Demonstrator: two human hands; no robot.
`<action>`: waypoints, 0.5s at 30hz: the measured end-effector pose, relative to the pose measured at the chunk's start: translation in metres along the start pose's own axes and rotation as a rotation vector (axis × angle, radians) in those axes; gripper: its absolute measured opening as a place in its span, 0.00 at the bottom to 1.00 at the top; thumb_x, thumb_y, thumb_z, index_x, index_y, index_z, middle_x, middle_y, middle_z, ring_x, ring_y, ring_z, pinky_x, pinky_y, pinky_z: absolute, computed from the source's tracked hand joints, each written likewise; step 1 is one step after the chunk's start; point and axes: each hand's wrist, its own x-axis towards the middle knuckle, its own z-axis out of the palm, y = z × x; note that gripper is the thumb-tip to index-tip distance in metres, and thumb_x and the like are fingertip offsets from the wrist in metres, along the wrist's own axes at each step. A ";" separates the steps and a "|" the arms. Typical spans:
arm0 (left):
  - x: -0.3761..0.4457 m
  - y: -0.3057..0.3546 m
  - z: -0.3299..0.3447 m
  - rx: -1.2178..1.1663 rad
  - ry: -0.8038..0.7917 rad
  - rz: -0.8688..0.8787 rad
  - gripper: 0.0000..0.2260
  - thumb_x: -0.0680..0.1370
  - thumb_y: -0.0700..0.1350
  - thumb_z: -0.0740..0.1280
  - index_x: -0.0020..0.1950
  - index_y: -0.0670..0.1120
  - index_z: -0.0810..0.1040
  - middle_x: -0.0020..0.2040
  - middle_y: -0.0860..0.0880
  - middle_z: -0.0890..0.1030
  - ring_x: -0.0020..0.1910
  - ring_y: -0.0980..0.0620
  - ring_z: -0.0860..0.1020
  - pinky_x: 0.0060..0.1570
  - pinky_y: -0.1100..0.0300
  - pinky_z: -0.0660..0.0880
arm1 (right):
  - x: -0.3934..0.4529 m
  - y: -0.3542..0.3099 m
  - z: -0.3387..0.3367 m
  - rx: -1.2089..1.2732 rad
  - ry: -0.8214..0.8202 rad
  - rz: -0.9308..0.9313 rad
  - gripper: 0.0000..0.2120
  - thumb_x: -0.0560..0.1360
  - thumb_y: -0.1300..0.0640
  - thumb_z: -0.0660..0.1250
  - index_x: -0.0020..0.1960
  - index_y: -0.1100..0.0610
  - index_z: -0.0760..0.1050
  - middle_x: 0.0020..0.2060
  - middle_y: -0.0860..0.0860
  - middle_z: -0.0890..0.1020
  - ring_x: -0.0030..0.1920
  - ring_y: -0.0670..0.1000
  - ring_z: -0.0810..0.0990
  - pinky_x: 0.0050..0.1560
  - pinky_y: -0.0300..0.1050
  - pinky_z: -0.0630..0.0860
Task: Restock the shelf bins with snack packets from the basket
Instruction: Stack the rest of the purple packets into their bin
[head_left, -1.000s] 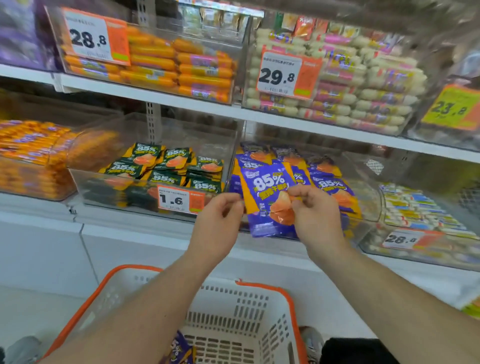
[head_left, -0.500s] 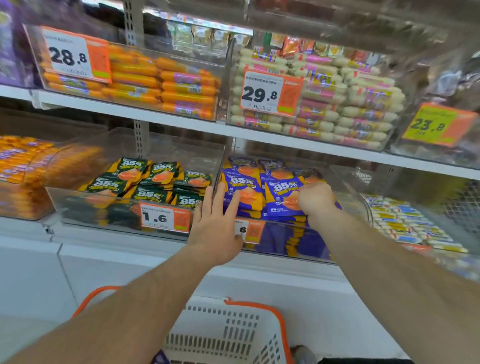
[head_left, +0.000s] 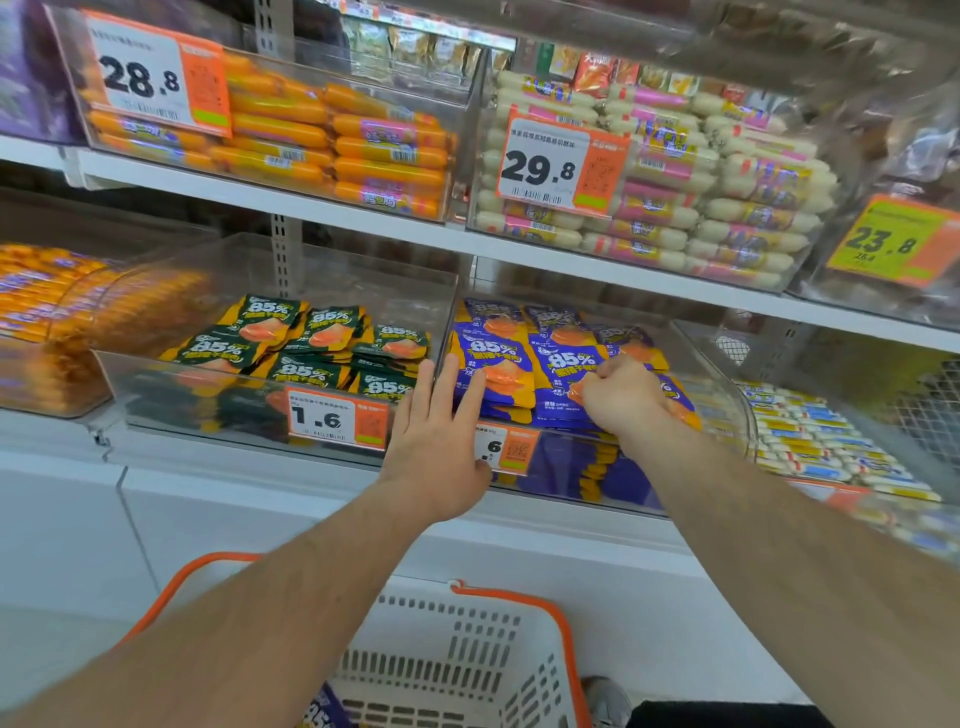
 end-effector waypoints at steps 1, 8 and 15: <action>0.000 -0.001 0.000 -0.006 0.002 0.006 0.42 0.77 0.56 0.65 0.79 0.52 0.37 0.78 0.47 0.33 0.77 0.42 0.33 0.75 0.45 0.41 | -0.001 0.001 0.000 -0.008 0.013 -0.002 0.18 0.79 0.51 0.62 0.67 0.54 0.71 0.63 0.57 0.75 0.63 0.60 0.72 0.60 0.53 0.75; -0.018 -0.007 0.006 -0.221 0.448 0.123 0.27 0.70 0.46 0.67 0.69 0.48 0.68 0.67 0.44 0.67 0.66 0.44 0.64 0.61 0.46 0.65 | -0.043 0.006 0.019 0.012 0.519 -0.540 0.15 0.71 0.60 0.66 0.57 0.59 0.76 0.55 0.59 0.75 0.57 0.60 0.72 0.55 0.53 0.68; -0.091 -0.060 0.087 -0.495 0.049 -0.132 0.09 0.73 0.42 0.65 0.52 0.49 0.75 0.48 0.49 0.79 0.44 0.46 0.77 0.44 0.50 0.74 | -0.125 0.015 0.142 0.161 -0.006 -1.000 0.06 0.67 0.61 0.60 0.40 0.60 0.74 0.37 0.56 0.76 0.41 0.58 0.74 0.41 0.51 0.72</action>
